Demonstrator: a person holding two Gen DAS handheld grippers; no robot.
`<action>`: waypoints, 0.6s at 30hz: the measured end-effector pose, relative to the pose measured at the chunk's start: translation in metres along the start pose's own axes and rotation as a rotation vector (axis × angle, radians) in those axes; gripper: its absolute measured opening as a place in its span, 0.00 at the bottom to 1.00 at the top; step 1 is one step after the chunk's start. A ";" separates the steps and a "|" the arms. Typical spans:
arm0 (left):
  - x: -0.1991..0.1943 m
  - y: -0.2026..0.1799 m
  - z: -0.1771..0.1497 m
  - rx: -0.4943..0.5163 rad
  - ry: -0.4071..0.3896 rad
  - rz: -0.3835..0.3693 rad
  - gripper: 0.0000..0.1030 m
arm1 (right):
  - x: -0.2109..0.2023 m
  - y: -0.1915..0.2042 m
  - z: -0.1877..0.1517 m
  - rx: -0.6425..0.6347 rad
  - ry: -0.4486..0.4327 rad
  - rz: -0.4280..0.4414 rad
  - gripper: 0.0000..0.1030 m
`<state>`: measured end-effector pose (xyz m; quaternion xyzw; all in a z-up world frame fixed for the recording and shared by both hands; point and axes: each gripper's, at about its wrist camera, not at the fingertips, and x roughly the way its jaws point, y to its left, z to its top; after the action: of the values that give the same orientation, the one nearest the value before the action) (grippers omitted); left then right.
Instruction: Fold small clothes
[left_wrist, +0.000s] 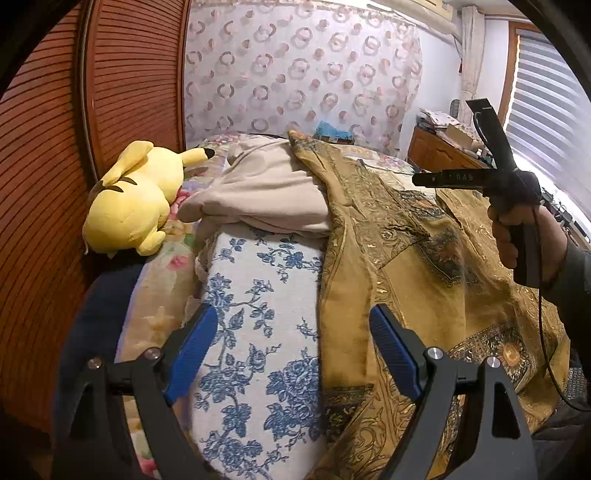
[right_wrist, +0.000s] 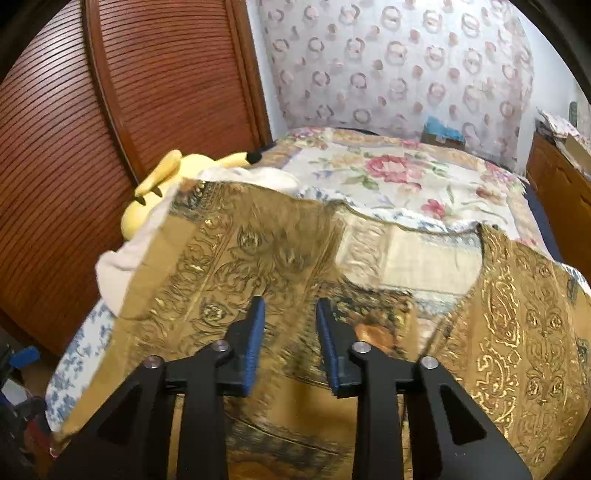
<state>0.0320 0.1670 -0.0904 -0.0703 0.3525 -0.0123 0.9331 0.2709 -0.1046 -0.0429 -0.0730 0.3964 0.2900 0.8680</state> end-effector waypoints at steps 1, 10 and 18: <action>0.001 -0.001 0.000 0.001 0.002 -0.002 0.83 | -0.001 -0.002 -0.001 -0.009 -0.003 -0.003 0.33; 0.013 -0.022 0.014 0.021 -0.013 -0.022 0.83 | -0.057 -0.036 -0.024 -0.045 -0.069 -0.020 0.42; 0.028 -0.068 0.039 0.095 -0.035 -0.062 0.83 | -0.096 -0.077 -0.044 -0.038 -0.079 -0.073 0.50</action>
<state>0.0809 0.1021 -0.0701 -0.0372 0.3329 -0.0569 0.9405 0.2366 -0.2261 -0.0105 -0.0923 0.3531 0.2685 0.8915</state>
